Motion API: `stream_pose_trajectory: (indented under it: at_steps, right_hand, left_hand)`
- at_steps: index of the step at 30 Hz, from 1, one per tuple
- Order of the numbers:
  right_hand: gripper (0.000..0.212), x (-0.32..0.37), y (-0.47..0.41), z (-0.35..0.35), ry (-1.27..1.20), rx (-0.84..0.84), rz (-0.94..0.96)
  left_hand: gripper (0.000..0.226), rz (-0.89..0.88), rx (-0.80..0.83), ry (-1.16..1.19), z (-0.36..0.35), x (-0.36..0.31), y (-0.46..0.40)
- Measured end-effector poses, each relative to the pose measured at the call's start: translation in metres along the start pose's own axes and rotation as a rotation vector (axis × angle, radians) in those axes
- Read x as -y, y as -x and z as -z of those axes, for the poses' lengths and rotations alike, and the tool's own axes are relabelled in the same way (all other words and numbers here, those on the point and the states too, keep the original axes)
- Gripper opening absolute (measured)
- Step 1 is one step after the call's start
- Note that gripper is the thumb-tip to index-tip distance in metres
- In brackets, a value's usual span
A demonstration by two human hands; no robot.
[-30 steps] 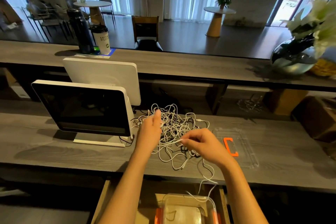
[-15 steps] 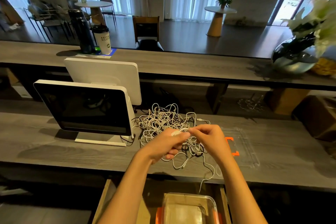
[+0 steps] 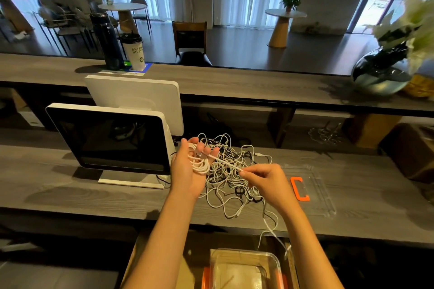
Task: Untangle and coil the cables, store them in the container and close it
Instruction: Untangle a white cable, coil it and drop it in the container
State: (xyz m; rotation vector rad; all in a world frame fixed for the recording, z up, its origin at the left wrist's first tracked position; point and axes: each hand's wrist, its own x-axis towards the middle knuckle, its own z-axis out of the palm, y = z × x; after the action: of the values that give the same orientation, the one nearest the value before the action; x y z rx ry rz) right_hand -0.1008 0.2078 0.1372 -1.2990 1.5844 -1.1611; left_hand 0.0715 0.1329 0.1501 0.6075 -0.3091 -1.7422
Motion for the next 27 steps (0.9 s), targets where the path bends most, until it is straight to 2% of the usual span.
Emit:
stream_pose_trajectory:
  at_steps: [2, 3, 6, 8, 10, 13, 15, 18, 20, 22, 24, 27]
  right_hand:
    - [0.01, 0.001, 0.0, -0.002, 0.047, 0.022, 0.018]
    - [0.012, -0.001, 0.0, -0.002, 0.078, 0.026, 0.027]
    - [0.011, -0.002, 0.002, 0.001, 0.143, 0.091, 0.063]
    - [0.01, 0.001, 0.004, 0.0, 0.17, 0.152, 0.112]
    - [0.009, 0.005, 0.005, -0.002, 0.176, 0.164, 0.17]
    - [0.01, 0.009, 0.003, -0.006, 0.125, 0.088, 0.218]
    - [0.011, 0.011, 0.004, -0.007, 0.071, 0.013, 0.23]
    - [0.006, 0.01, 0.004, -0.009, 0.018, -0.042, 0.221]
    - [0.005, 0.008, 0.003, -0.008, -0.009, -0.08, 0.189]
    - [0.008, 0.007, 0.003, -0.003, -0.067, -0.079, 0.163]
    - [0.012, 0.008, 0.002, 0.001, -0.105, -0.061, 0.128]
    - [0.009, 0.009, 0.003, 0.003, -0.096, -0.058, 0.095]
  left_hand:
    - [0.037, -0.054, -0.062, -0.069, 0.001, 0.0, -0.002]
    - [0.037, -0.111, -0.097, -0.185, 0.003, -0.001, -0.003]
    - [0.04, -0.271, -0.149, -0.735, 0.01, -0.002, -0.005]
    - [0.042, -0.284, -0.116, -1.04, 0.011, 0.001, -0.004]
    - [0.042, -0.308, -0.051, -1.224, 0.008, 0.004, -0.004]
    - [0.047, -0.235, 0.11, -1.468, 0.0, 0.007, 0.0]
    - [0.057, -0.093, 0.231, -1.528, -0.003, 0.009, 0.006]
    - [0.073, 0.216, 0.412, -1.44, -0.003, 0.01, 0.017]
    - [0.075, 0.386, 0.534, -1.386, -0.001, 0.01, 0.02]
    - [0.064, 0.469, 0.637, -1.333, 0.002, 0.009, 0.021]
    - [0.045, 0.473, 0.709, -1.292, 0.004, 0.007, 0.021]
    - [0.031, 0.458, 0.728, -1.239, 0.007, 0.003, 0.018]
